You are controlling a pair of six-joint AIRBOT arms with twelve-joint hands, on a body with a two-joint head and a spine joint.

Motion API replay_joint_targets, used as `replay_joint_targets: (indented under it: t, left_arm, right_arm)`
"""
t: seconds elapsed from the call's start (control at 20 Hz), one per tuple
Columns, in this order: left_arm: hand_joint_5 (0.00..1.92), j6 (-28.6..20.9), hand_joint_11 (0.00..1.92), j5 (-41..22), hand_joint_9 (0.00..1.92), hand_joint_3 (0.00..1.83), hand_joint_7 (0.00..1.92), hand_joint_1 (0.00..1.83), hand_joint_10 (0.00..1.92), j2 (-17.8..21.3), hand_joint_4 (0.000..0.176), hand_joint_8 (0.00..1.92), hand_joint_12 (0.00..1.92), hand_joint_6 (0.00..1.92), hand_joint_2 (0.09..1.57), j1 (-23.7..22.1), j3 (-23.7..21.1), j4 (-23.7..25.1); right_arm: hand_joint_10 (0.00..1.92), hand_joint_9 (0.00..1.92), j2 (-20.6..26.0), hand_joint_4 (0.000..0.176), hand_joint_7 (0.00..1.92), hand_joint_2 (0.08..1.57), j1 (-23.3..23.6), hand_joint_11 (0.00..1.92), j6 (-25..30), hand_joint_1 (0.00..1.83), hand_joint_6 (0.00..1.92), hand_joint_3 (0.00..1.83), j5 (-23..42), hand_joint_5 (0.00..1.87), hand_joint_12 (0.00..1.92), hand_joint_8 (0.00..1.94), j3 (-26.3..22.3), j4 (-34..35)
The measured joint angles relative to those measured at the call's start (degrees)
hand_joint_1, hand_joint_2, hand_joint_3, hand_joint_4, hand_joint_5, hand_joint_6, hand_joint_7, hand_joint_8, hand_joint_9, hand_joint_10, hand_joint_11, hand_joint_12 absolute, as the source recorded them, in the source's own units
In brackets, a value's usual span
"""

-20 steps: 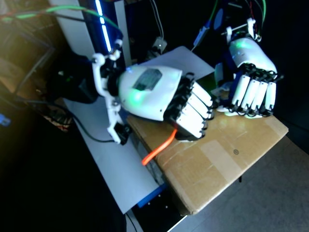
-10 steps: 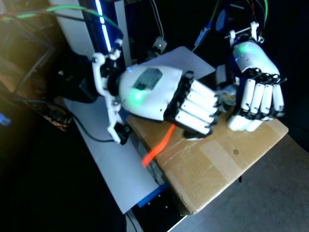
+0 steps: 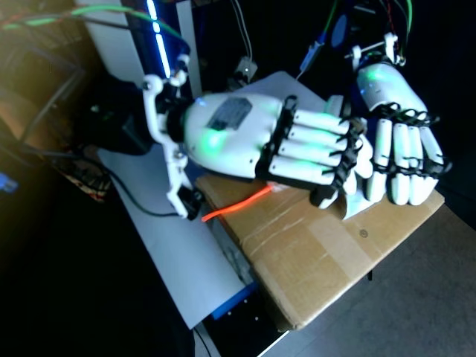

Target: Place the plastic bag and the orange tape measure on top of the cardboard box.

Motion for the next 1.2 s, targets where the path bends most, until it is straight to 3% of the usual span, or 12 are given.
replay_joint_targets:
  t: [0.05, 0.2, 0.35, 0.45, 0.6, 0.8, 0.85, 0.9, 0.95, 1.05, 1.15, 1.2]
  left_arm:
    - [0.32, 0.02, 0.0, 0.2, 0.1, 0.01, 0.18, 0.85, 0.0, 0.66, 0.0, 0.0, 0.51, 0.0, 0.99, 0.0, -0.55, -0.13]
    - [0.3, 0.11, 0.0, 1.86, 0.17, 0.0, 0.21, 0.81, 0.03, 3.08, 0.015, 0.0, 0.85, 0.0, 0.99, 0.07, -2.73, 0.17]
    - [0.33, 0.09, 0.0, 5.29, 0.16, 0.0, 0.12, 0.87, 0.02, 6.03, 0.04, 0.0, 1.07, 0.01, 0.97, 0.07, -5.33, 0.59]
    - [0.34, 0.09, 0.0, 7.39, 0.16, 0.0, 0.14, 0.86, 0.02, 8.09, 0.033, 0.01, 1.15, 0.01, 0.96, 0.04, -7.32, 0.94]
    - [0.34, 0.11, 0.0, 10.86, 0.18, 0.0, 0.21, 0.81, 0.04, 11.08, 0.066, 0.02, 1.14, 0.01, 0.96, 0.04, -9.92, 1.55]
    - [0.39, 0.13, 0.0, 17.29, 0.21, 0.0, 0.28, 0.8, 0.06, 15.85, 0.058, 0.02, 1.21, 0.03, 0.91, 1.01, -14.38, 1.55]
    - [0.39, 0.13, 0.0, 19.1, 0.23, 0.0, 0.27, 0.8, 0.08, 17.22, 0.051, 0.01, 1.43, 0.02, 0.92, 1.62, -15.56, 1.66]
    - [0.4, 0.11, 0.0, 20.79, 0.23, 0.0, 0.28, 0.81, 0.08, 18.29, 0.063, 0.01, 1.44, 0.02, 0.92, 2.23, -16.41, 1.73]
    - [0.43, 0.11, 0.0, 22.58, 0.26, 0.0, 0.28, 0.87, 0.1, 19.74, 0.038, 0.0, 1.41, 0.03, 0.92, 2.84, -17.62, 1.7]
    - [0.42, 0.13, 0.0, 27.54, 0.3, 0.01, 0.32, 0.8, 0.13, 22.27, 0.052, 0.02, 1.45, 0.03, 0.95, 3.91, -19.34, 1.79]
    - [0.42, 0.13, 0.0, 32.83, 0.31, 0.0, 0.34, 0.81, 0.16, 24.68, 0.024, 0.02, 1.58, 0.03, 0.94, 5.33, -20.87, 1.68]
    - [0.4, 0.11, 0.0, 35.63, 0.21, 0.01, 0.34, 0.87, 0.27, 25.75, 0.0, 0.01, 1.58, 0.02, 1.02, 6.67, -21.7, 1.66]
  right_arm:
    - [1.02, 0.0, 0.28, 0.0, 0.06, 1.01, -0.02, 0.0, -0.02, 0.55, 0.56, 0.0, -0.17, 0.08, 1.7, 0.69, -0.33, 0.04]
    - [1.19, 0.0, 1.79, 0.0, 0.0, 1.0, -0.02, 0.0, 0.02, 0.63, 0.69, 0.0, -2.45, 0.02, 1.92, 0.96, -1.77, -0.2]
    - [1.03, 0.0, 3.72, 0.0, 0.0, 1.01, 0.0, 0.0, 0.04, 0.66, 0.81, 0.0, -5.01, 0.0, 1.9, 0.81, -3.28, -0.07]
    - [0.9, 0.0, 5.07, 0.0, 0.02, 1.0, -0.02, 0.0, 0.07, 0.68, 0.77, 0.0, -6.91, 0.0, 1.79, 0.67, -4.81, -0.22]
    - [0.84, 0.0, 7.15, 0.0, 0.05, 0.98, -0.02, 0.0, 0.09, 0.53, 0.59, 0.0, -9.35, 0.0, 1.82, 0.55, -6.93, -1.03]
    - [1.22, 0.0, 12.35, 0.0, 0.0, 1.01, -0.85, 0.0, 0.07, 0.55, 0.83, 0.01, -15.45, 0.0, 1.92, 1.03, -10.75, -1.36]
    - [1.63, 0.27, 13.46, 0.0, 0.15, 1.09, -1.51, 0.5, 0.04, 0.61, 0.74, 0.05, -17.49, 0.0, 1.92, 1.41, -11.5, -1.31]
    - [1.67, 0.29, 14.27, 0.0, 0.12, 1.09, -1.88, 0.63, 0.09, 0.67, 0.61, 0.05, -18.64, 0.0, 1.92, 1.5, -12.15, -1.4]
    - [1.56, 0.24, 15.26, 0.0, 0.03, 1.14, -2.62, 0.55, 0.07, 0.67, 0.51, 0.07, -20.35, 0.0, 1.92, 1.37, -13.0, -1.62]
    - [1.13, 0.0, 16.85, 0.0, 0.01, 1.2, -4.68, 0.0, 0.11, 0.67, 0.58, 0.08, -23.52, 0.0, 1.92, 0.65, -14.51, -1.9]
    - [1.11, 0.0, 18.53, 0.0, 0.0, 1.25, -6.45, 0.0, 0.15, 0.71, 0.84, 0.07, -26.32, 0.0, 1.89, 0.76, -15.65, -1.84]
    - [0.83, 0.0, 19.34, 0.035, 0.0, 1.25, -7.52, 0.0, 0.17, 0.71, 0.67, 0.05, -28.7, 0.0, 1.59, 0.49, -15.87, -1.46]
